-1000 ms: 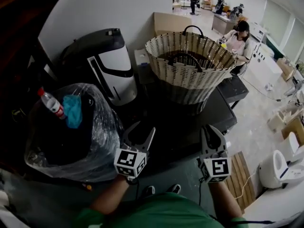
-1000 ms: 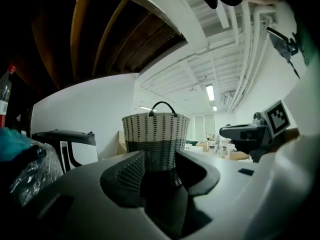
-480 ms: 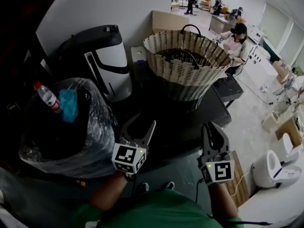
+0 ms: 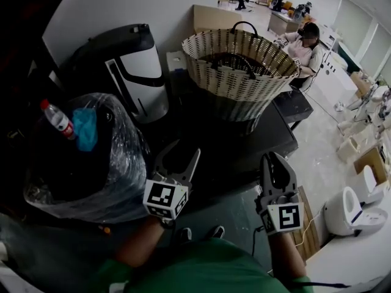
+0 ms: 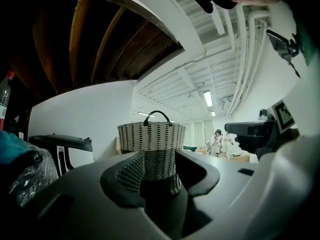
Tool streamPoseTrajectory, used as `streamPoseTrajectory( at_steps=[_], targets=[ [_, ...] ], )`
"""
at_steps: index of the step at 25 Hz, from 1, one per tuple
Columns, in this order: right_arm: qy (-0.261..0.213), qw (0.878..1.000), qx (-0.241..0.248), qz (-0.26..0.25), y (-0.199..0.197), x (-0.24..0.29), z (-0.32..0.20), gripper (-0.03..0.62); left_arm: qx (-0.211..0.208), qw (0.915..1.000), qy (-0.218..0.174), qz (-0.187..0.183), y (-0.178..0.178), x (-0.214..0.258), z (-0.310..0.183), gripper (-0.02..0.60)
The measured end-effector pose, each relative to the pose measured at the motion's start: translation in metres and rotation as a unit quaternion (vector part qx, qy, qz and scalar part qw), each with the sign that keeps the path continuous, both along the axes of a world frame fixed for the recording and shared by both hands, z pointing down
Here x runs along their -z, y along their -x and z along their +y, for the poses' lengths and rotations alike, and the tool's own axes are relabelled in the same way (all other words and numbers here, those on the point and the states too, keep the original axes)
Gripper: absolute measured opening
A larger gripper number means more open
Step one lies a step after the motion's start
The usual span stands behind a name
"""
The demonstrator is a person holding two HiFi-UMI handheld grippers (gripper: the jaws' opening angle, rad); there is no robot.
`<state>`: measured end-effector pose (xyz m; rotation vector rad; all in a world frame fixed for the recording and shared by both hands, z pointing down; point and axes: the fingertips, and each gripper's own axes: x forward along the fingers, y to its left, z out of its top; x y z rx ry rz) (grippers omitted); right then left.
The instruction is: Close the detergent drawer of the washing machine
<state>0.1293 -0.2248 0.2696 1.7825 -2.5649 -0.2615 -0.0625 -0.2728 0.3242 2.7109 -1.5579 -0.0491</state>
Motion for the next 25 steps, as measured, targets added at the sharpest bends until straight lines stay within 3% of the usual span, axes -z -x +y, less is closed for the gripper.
streamPoseTrajectory(
  at_steps=[18,25],
  targets=[
    [0.000,1.000,0.017,-0.020,-0.004,-0.011,-0.007,0.072,0.016,0.9996,0.015,-0.019,0.003,-0.011,-0.005,0.199],
    [0.024,0.999,0.012,-0.033,-0.016,-0.029,-0.013,0.072,0.022,0.9993,0.020,-0.023,-0.001,-0.022,-0.009,0.199]
  ],
)
